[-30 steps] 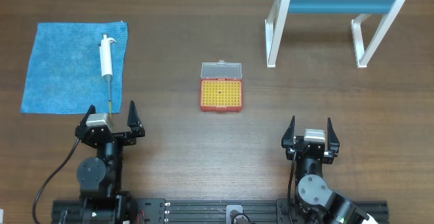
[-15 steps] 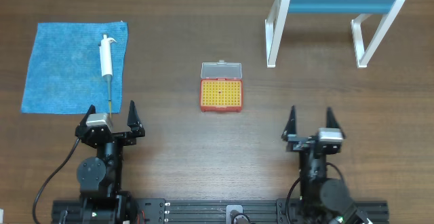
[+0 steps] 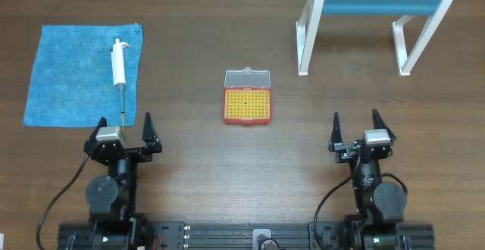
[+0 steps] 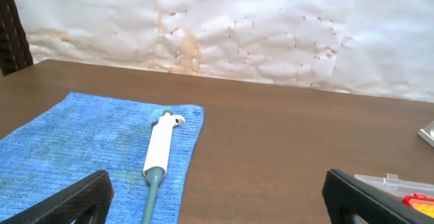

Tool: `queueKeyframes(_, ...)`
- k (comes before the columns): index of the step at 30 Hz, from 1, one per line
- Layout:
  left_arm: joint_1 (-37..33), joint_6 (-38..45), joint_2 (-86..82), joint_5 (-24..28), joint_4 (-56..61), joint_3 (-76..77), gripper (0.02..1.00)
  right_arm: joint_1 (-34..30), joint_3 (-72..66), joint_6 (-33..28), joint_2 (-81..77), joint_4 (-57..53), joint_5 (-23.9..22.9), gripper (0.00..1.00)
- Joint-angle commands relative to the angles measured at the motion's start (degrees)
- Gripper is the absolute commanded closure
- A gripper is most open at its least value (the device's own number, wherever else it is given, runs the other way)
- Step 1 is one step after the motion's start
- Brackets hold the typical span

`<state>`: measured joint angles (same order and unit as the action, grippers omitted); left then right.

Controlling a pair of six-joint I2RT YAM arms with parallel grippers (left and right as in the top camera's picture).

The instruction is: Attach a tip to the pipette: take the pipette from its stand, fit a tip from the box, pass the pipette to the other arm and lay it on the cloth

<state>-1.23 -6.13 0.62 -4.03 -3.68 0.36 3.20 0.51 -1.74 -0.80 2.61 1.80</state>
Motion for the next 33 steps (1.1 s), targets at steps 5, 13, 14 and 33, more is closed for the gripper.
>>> queueKeyframes(5, 0.22, -0.52, -0.42, -0.28, -0.44, -0.04, 0.020, -1.68, -0.28, 0.66, 0.20, -6.84, -1.49, 0.191)
queueKeyframes(13, 0.22, -0.52, -0.44, -0.28, -0.44, -0.04, 0.020, -1.68, -0.28, 0.66, -0.94, -6.84, -1.33, 0.191)
queueKeyframes(14, 0.22, -0.52, -0.42, -0.26, -0.44, -0.04, 0.020, -1.68, -0.28, 0.66, -0.94, -6.84, -1.33, 0.191)
queueKeyframes(33, 0.22, -0.52, -0.44, -0.26, -0.44, -0.04, 0.020, -1.68, -0.28, 0.66, -0.87, -6.84, -1.33, 0.191)
